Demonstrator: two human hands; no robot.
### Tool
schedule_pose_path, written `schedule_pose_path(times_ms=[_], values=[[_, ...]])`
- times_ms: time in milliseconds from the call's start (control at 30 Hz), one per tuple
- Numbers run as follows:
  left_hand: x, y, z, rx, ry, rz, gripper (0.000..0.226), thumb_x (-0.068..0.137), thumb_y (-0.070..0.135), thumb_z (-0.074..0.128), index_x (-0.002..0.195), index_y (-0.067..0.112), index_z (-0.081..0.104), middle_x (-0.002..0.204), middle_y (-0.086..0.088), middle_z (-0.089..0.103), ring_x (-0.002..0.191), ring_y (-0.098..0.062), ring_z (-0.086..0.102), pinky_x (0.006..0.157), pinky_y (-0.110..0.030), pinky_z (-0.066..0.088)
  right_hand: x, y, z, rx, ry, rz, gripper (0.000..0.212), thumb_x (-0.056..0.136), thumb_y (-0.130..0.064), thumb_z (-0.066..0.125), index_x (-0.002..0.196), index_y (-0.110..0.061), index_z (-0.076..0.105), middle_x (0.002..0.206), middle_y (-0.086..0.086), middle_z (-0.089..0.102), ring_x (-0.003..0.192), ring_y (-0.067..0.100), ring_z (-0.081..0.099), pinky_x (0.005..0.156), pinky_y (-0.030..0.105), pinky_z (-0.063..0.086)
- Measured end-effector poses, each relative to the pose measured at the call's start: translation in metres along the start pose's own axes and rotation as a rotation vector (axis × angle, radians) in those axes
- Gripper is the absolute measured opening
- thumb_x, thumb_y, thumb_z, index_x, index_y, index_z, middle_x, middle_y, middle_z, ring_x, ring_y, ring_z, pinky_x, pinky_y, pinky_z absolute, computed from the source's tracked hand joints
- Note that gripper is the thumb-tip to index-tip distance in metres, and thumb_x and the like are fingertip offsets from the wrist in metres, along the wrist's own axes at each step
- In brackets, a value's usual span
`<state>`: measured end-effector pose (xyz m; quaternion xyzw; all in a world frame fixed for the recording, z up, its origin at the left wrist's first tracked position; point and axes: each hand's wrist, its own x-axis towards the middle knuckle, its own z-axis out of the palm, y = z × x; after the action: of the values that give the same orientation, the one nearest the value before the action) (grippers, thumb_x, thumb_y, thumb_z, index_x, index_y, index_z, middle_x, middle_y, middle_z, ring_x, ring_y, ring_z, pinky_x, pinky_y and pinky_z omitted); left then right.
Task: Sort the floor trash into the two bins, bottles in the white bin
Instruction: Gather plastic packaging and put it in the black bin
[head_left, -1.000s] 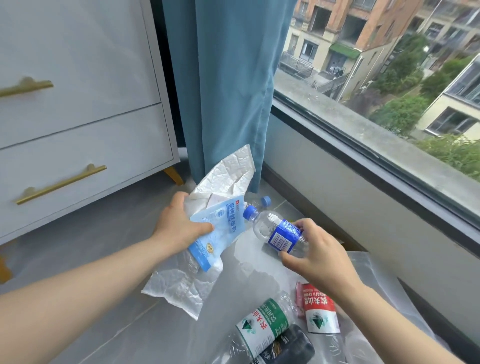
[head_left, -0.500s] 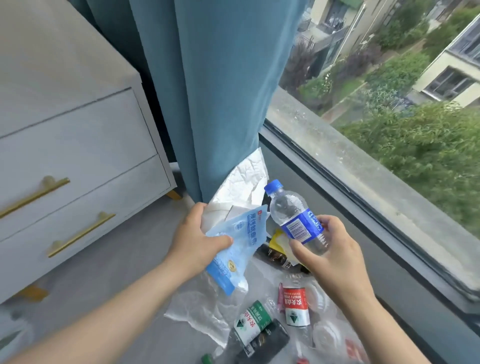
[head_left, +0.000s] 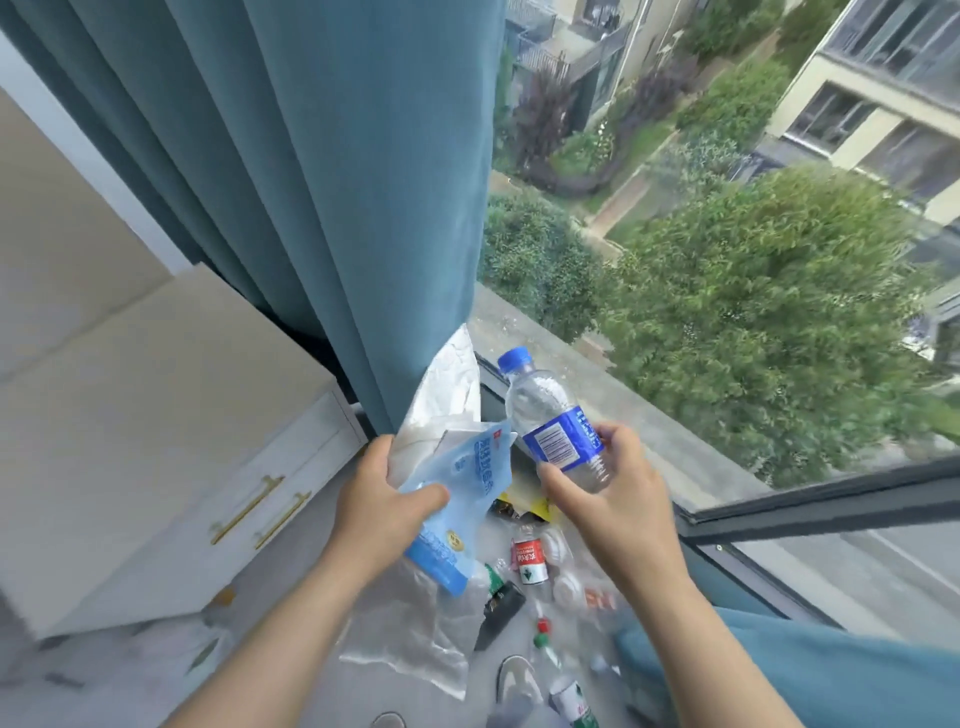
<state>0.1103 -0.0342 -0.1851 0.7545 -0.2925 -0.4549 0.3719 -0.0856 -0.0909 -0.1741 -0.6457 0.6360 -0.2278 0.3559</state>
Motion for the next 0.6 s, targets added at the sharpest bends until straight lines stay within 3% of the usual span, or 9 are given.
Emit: schedule_pose_path(times_ms=[133,233,333,467,600], values=[[-0.063,0.087,-0.040,-0.023,-0.023,0.102,0.031,0.061,0.021,0.068,0.090,0.021,0.058,0.083,0.002,0.068,0.076,-0.019,0.064,0.059,-0.025,0.047,-0.035,-0.084,-0.072,0.040,0.056,-0.050,0.035,0.073,-0.034,0.075,0.099,-0.034,0.051,0.089,-0.022,0.062,0.085,-0.015,0.054,0.068,0.007,0.039],[-0.097,0.142,-0.064,-0.022,-0.051,0.196,0.034,0.054,0.025,0.065,0.088,0.021,0.057,0.080,0.004,0.067,0.077,-0.020,0.065,0.066,-0.032,0.051,-0.062,-0.131,-0.118,0.093,0.172,-0.067,0.038,0.074,-0.035,0.076,0.104,-0.032,0.052,0.095,-0.016,0.065,0.087,0.003,0.060,0.076,0.027,0.046],[-0.127,0.186,-0.087,-0.048,-0.060,0.290,0.036,0.055,0.027,0.066,0.089,0.024,0.058,0.083,0.005,0.068,0.079,-0.019,0.066,0.071,-0.036,0.053,-0.094,-0.167,-0.157,0.158,0.303,-0.082,0.043,0.075,-0.038,0.076,0.110,-0.029,0.053,0.101,-0.014,0.066,0.097,0.011,0.061,0.085,0.033,0.048],[-0.167,0.232,-0.102,-0.112,-0.121,0.430,0.033,0.059,0.023,0.070,0.090,0.026,0.058,0.086,0.004,0.069,0.079,-0.016,0.067,0.064,-0.029,0.052,-0.141,-0.203,-0.199,0.219,0.466,-0.123,0.040,0.075,-0.034,0.076,0.108,-0.028,0.053,0.093,-0.019,0.064,0.089,0.000,0.060,0.074,0.021,0.046],[-0.207,0.274,-0.099,-0.194,-0.234,0.562,0.035,0.067,0.008,0.076,0.090,0.026,0.058,0.080,0.008,0.070,0.072,-0.007,0.066,0.058,-0.018,0.049,-0.176,-0.234,-0.245,0.251,0.610,-0.179,0.043,0.074,-0.037,0.078,0.108,-0.028,0.054,0.096,-0.019,0.063,0.093,-0.002,0.058,0.072,0.014,0.041]])
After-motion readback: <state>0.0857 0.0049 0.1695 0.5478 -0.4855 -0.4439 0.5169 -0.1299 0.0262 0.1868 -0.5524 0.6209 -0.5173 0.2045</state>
